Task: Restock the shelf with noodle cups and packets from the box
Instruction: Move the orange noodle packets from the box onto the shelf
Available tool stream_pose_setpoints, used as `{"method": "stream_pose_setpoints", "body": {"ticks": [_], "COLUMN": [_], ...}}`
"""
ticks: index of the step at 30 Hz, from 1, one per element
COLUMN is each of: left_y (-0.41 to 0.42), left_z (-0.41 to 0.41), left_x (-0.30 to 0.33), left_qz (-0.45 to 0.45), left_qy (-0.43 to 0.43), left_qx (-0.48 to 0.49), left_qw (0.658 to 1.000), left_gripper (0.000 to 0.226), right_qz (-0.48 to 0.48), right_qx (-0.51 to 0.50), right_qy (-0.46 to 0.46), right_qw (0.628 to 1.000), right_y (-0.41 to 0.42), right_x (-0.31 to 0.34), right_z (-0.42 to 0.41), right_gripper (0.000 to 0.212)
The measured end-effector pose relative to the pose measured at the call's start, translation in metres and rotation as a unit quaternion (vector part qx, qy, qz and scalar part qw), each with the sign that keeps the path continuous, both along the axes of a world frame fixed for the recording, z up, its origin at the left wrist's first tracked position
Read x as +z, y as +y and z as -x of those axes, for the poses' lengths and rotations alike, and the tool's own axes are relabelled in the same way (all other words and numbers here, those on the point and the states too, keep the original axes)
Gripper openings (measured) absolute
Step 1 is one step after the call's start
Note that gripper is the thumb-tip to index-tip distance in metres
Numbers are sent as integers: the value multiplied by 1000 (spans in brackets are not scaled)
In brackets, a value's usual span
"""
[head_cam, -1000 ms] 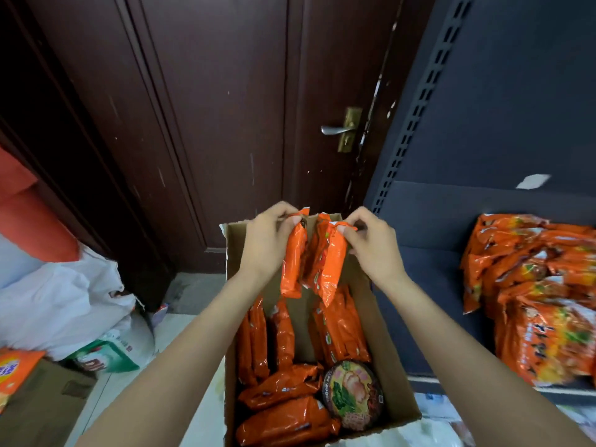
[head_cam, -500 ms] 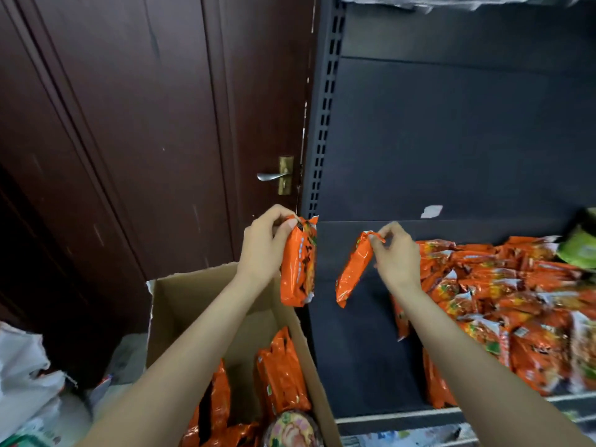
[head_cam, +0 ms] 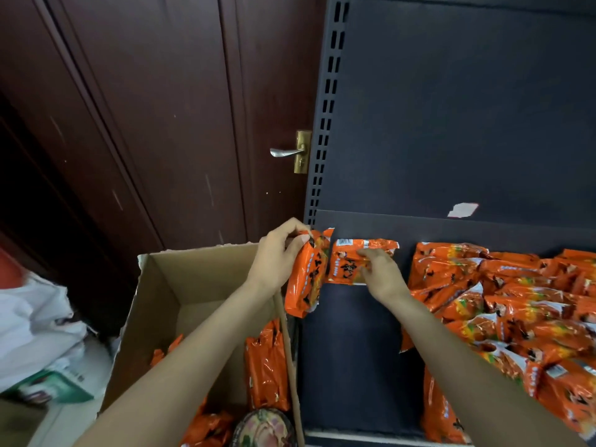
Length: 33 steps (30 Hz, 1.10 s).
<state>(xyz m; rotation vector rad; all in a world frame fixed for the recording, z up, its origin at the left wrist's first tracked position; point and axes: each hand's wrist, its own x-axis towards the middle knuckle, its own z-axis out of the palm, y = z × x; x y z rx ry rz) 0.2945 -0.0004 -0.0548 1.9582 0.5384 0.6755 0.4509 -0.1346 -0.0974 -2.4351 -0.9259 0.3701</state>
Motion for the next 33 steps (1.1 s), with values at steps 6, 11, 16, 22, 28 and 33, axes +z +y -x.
{"method": "stream_pose_setpoints", "body": {"ticks": [6,11,16,22,28,33], "left_y": [1,1,-6,-15,-18,-21], "left_z": [5,7,-4,-35,-59,-68], "left_x": [2,6,3,-16,-51,-60], "left_qz": [77,119,153,105,54,66], "left_qy": [-75,-84,-76,-19,78,116], "left_qx": [-11,-43,-76,-71,-11,28], "left_qw": [994,988,982,992,995,991], "left_gripper": [14,21,19,19,15,13], "right_qz": [-15,-52,-203,-240,-122,-51], "right_qx": [37,30,24,-22,-55,-80], "right_qy": [16,20,166,133,-11,-52], "right_qw": [999,998,965,961,991,994], "right_y": [-9,-15,-18,-27,-35,-30], "right_x": [10,19,26,20,1,-5], "right_z": [-8,-5,1,-15,-37,-43], "right_gripper": [44,43,69,23,25,30]}}
